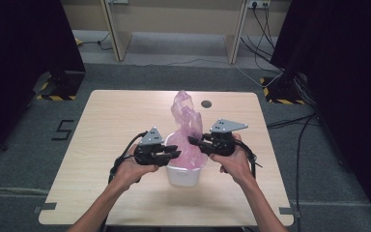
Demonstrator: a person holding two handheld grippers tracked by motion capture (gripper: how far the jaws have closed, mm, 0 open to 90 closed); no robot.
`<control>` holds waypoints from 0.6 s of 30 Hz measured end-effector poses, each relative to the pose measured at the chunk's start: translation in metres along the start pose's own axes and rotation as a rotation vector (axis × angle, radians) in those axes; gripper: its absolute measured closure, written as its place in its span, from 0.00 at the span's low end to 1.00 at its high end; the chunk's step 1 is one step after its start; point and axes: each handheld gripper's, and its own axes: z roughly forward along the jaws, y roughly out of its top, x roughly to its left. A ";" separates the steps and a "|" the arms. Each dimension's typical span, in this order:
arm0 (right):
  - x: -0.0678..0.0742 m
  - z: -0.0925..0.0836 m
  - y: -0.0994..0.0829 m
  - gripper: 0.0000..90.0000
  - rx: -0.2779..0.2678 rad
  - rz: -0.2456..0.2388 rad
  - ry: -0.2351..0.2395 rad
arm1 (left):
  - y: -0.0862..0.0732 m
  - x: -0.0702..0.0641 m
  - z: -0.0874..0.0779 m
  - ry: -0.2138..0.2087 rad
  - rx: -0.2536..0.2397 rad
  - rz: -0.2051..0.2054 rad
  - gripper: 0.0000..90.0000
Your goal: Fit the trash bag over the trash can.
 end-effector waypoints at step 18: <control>-0.001 -0.027 -0.006 0.36 0.016 0.095 -0.068 | 0.007 0.024 -0.033 0.107 -0.127 -0.092 0.54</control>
